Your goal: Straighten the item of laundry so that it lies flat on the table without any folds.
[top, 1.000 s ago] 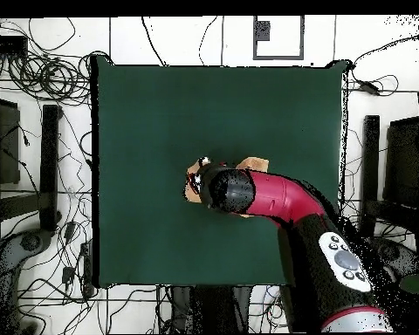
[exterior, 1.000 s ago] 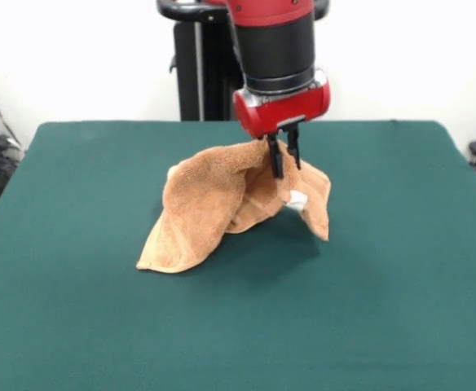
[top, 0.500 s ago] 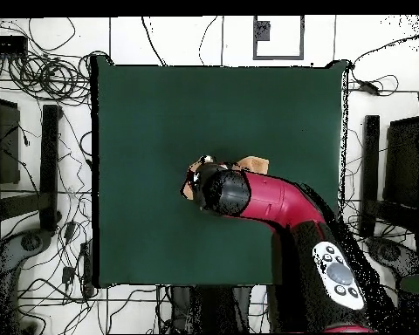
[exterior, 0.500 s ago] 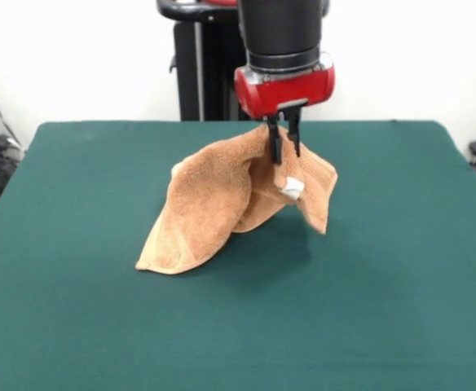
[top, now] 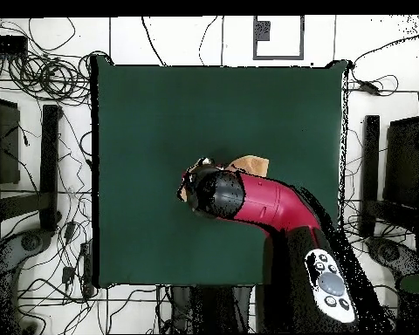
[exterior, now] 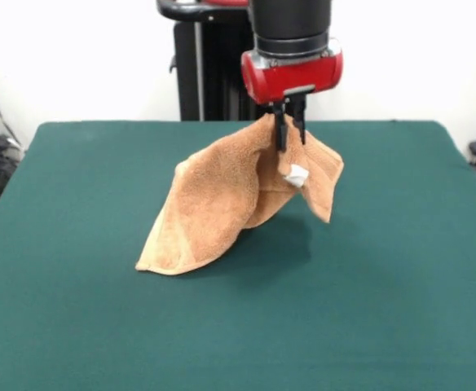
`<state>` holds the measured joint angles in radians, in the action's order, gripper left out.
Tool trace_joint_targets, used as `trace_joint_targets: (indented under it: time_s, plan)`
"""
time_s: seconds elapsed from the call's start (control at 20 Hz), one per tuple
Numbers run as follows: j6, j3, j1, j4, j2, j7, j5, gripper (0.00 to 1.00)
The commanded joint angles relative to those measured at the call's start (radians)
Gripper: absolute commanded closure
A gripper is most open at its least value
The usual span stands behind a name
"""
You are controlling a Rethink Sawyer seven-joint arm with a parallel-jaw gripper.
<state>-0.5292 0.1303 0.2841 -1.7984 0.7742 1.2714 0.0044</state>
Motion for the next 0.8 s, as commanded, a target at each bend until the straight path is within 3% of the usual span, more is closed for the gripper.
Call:
trace_joint_targets:
  time_s: [0.05,0.8]
  plan:
    - [-0.142,-0.024,-0.059,-0.025,0.001,0.29,0.071,1.0]
    - [-0.23,-0.083,-0.105,0.029,0.008,0.29,0.091,1.0]
